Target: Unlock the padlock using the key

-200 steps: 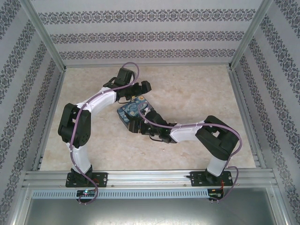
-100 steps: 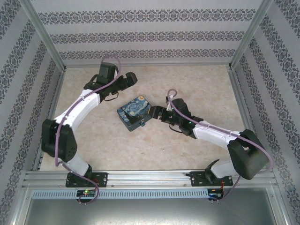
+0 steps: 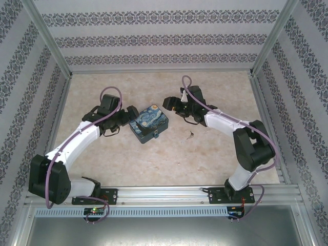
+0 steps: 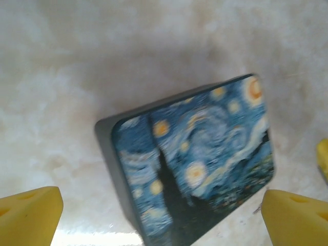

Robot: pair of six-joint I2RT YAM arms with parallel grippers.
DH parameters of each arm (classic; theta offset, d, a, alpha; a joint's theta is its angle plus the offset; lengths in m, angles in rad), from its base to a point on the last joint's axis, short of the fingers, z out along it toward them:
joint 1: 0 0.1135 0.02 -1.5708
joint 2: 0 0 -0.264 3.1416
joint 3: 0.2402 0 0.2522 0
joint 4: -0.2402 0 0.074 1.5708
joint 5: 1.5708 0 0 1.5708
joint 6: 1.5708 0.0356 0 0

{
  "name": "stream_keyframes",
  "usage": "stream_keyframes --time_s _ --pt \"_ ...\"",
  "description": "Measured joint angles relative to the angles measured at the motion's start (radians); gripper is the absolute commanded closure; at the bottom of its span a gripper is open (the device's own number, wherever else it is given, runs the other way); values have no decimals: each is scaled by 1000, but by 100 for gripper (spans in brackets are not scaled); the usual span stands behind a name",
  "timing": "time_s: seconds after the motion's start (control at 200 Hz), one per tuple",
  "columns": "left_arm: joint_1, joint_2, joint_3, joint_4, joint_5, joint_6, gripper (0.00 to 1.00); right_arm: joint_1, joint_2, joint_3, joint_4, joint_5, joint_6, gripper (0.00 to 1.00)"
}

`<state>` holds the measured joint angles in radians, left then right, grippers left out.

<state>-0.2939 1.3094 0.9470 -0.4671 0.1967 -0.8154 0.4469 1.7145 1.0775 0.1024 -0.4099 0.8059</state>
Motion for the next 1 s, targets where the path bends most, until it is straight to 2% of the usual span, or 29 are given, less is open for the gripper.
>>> stream_keyframes --time_s 0.17,0.355,0.63,0.999 --pt "0 10 -66 50 5 -32 1 0 80 53 -14 -26 3 29" --pt "0 97 -68 164 23 -71 1 1 132 64 -13 -64 9 29" --pt "0 242 -27 240 61 -87 0 14 124 9 29 -79 27 30" --pt "0 310 63 274 89 -82 1 45 41 -79 37 -72 44 31"
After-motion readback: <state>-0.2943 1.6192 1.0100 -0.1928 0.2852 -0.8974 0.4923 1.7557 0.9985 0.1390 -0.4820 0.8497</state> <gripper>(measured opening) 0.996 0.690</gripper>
